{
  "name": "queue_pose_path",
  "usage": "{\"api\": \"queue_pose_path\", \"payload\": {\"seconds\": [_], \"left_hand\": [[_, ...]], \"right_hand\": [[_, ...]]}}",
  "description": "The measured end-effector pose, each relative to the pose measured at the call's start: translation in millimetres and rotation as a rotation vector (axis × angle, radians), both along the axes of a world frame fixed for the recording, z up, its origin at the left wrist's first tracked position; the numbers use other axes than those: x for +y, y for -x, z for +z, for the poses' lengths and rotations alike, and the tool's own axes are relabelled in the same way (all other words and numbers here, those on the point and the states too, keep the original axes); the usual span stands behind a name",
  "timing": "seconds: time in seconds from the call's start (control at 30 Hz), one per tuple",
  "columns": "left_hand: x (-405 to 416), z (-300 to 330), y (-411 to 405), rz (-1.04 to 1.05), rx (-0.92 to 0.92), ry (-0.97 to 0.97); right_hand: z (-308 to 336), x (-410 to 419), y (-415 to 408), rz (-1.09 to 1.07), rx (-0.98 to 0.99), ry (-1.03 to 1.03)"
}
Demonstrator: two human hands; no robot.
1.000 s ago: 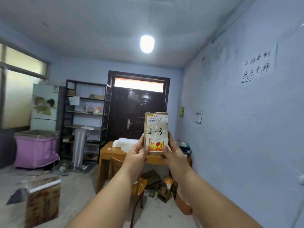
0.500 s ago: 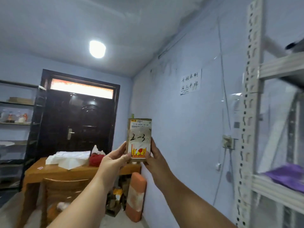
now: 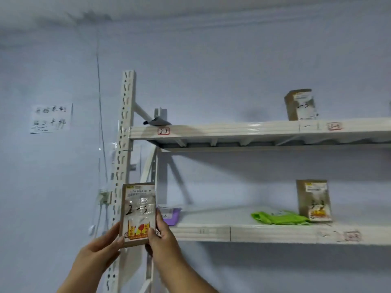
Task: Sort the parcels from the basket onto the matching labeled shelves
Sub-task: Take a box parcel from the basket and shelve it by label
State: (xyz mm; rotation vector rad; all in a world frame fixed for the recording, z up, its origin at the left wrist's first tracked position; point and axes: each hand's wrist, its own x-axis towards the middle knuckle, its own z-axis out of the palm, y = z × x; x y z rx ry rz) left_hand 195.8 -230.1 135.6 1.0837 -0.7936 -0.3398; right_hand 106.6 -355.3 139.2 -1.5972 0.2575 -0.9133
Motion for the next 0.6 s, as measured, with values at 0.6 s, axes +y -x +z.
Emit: {"api": "queue_pose_path", "payload": {"seconds": [0.6], "left_hand": [[-216,9,284,-0.393,-0.043,0.043]], "right_hand": [[17,-160,342,-0.416,0.072,0.166]]}}
